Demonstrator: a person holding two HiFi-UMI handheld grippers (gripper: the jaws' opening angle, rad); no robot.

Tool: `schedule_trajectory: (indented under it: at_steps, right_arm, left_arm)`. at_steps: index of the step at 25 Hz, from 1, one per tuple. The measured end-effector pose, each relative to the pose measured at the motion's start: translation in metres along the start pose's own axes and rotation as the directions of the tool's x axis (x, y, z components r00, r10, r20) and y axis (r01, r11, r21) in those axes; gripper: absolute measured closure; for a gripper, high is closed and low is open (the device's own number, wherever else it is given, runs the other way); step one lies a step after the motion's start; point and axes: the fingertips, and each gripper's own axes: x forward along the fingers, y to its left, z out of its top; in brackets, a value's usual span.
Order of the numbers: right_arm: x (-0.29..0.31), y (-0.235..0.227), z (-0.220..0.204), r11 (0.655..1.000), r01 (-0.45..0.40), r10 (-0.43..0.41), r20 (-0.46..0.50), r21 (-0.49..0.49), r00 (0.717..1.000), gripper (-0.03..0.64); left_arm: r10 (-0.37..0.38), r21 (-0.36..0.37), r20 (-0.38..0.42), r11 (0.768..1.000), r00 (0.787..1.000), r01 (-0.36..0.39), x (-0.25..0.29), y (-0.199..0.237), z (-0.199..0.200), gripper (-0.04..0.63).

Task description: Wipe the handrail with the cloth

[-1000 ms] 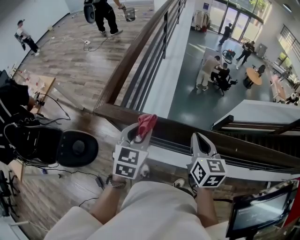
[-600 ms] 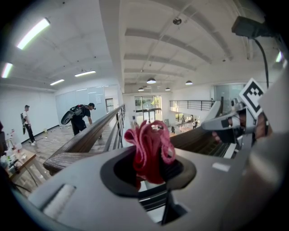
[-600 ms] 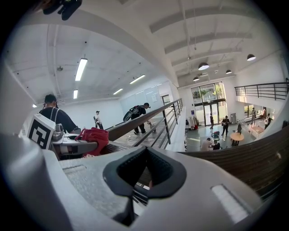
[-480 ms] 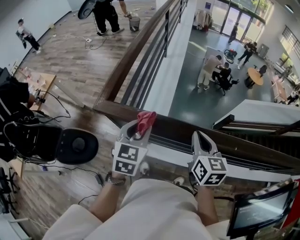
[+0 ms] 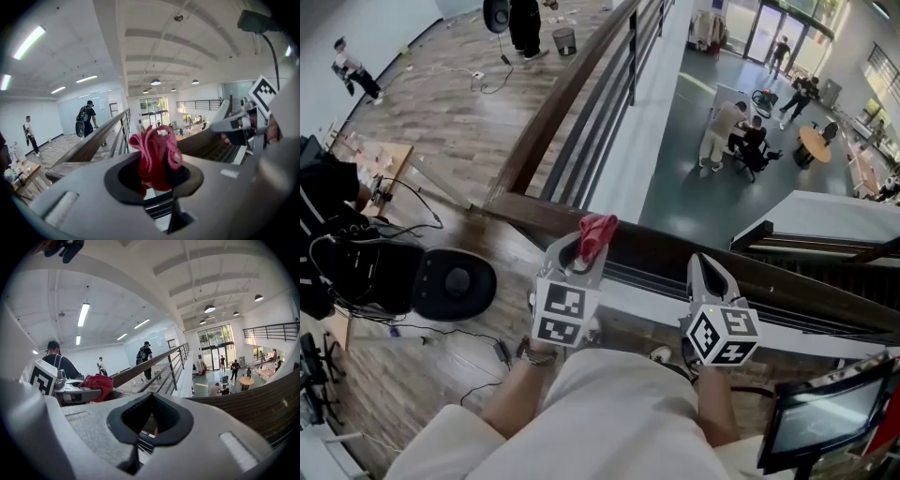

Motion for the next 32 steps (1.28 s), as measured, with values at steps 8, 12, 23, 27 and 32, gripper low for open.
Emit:
schedule_trajectory:
  at_steps: [8,12,23,27,32]
  right_arm:
    - [-0.003,-0.002,0.006,0.999,-0.044,0.044,0.006,-0.011,0.999,0.614]
    - [-0.013,-0.010,0.018,0.998,0.007,-0.003,0.062,-0.064,0.998,0.614]
    - [-0.021,-0.017,0.003,0.993,-0.096,0.093,-0.038,-0.070,0.995,0.615]
    - [-0.017,-0.018,0.004,0.996,-0.061,0.059,-0.037,-0.069,0.998,0.615]
    - [-0.019,-0.020,-0.003,1.000,-0.008,0.007,-0.043,-0.023,0.999,0.615]
  left_arm:
    - [0.002,-0.030,-0.015,1.000,1.000,-0.003,0.001,-0.009,0.003,0.477]
    - [0.030,-0.017,-0.026,0.999,0.999,-0.030,0.004,-0.011,0.004,0.477]
    - [0.037,-0.103,-0.034,0.994,0.999,-0.041,-0.001,-0.006,-0.004,0.477]
    - [-0.007,-0.109,-0.035,0.994,0.999,0.004,0.001,-0.010,-0.002,0.477]
    - [-0.092,-0.140,-0.057,0.987,0.994,0.083,-0.001,-0.017,-0.004,0.479]
